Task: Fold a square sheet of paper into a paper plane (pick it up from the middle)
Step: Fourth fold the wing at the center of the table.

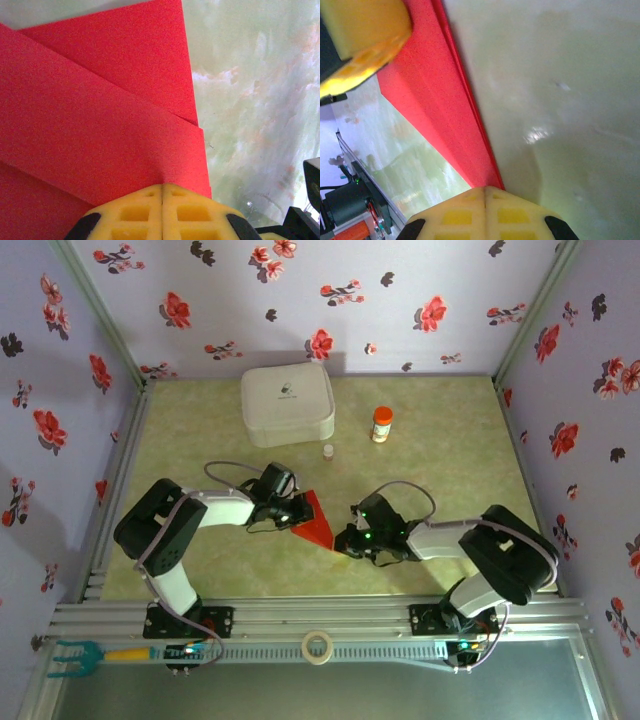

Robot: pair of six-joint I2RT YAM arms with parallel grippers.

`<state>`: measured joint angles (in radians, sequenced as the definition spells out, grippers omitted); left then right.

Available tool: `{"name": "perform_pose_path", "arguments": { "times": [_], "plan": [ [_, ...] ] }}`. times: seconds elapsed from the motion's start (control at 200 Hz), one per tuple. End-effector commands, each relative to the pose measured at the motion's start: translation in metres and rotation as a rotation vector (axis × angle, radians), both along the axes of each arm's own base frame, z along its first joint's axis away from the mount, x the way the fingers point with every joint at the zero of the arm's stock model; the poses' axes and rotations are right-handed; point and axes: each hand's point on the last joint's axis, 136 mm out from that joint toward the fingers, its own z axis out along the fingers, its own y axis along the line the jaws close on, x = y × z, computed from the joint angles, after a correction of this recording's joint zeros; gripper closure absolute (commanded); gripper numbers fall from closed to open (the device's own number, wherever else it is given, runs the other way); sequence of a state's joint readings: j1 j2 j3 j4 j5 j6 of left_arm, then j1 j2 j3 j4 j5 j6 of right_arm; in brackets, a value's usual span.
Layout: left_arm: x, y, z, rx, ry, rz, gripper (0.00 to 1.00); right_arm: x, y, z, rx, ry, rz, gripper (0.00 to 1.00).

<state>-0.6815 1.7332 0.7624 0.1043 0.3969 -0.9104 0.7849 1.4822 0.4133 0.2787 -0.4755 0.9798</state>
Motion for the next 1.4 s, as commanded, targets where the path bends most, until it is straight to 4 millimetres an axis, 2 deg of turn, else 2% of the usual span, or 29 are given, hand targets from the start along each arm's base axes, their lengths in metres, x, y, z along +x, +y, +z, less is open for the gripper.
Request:
{"name": "perform_pose_path", "arguments": {
  "times": [0.0, 0.095, 0.205, 0.375, 0.55, 0.695, 0.82, 0.99, 1.075, 1.15, 1.22, 1.395],
  "plan": [
    [-0.01, 0.024, -0.03, 0.105, 0.067, 0.041, 0.92, -0.025, -0.029, -0.024, -0.11, 0.097, -0.014, 0.99],
    [-0.011, 0.023, -0.029, 0.101, 0.066, 0.042, 0.92, -0.027, -0.033, -0.021, -0.121, 0.09, -0.015, 0.99],
    [-0.011, 0.023, -0.029, 0.097, 0.067, 0.041, 0.92, -0.02, -0.03, -0.006, -0.112, 0.058, -0.025, 0.99],
    [-0.011, 0.022, -0.026, 0.091, 0.061, 0.039, 0.92, 0.013, -0.007, 0.034, -0.049, -0.047, -0.048, 0.99],
    [-0.011, 0.021, -0.024, 0.085, 0.059, 0.036, 0.92, 0.039, 0.023, 0.039, -0.018, -0.045, -0.033, 1.0],
    [-0.01, 0.019, -0.023, 0.078, 0.061, 0.03, 0.92, 0.051, 0.03, 0.028, -0.038, -0.032, -0.041, 1.0],
    [-0.01, 0.017, -0.021, 0.07, 0.057, 0.027, 0.92, 0.046, 0.03, 0.012, -0.049, 0.007, -0.035, 1.0],
    [-0.006, 0.01, -0.009, 0.039, 0.038, 0.009, 0.9, 0.026, -0.002, -0.026, -0.185, 0.069, -0.068, 1.0],
    [0.001, 0.004, 0.013, 0.039, 0.002, -0.029, 0.89, 0.015, -0.016, -0.04, -0.228, 0.093, -0.081, 1.0],
    [0.005, -0.002, 0.032, 0.019, -0.028, -0.041, 0.88, 0.012, -0.021, -0.044, -0.233, 0.095, -0.094, 1.0],
    [0.001, -0.008, 0.041, 0.003, -0.039, -0.046, 0.88, 0.013, -0.02, -0.043, -0.223, 0.093, -0.097, 1.0],
    [-0.016, -0.019, 0.032, -0.016, 0.002, -0.034, 0.92, 0.017, -0.016, -0.038, -0.207, 0.08, -0.105, 1.0]
  ]
}}
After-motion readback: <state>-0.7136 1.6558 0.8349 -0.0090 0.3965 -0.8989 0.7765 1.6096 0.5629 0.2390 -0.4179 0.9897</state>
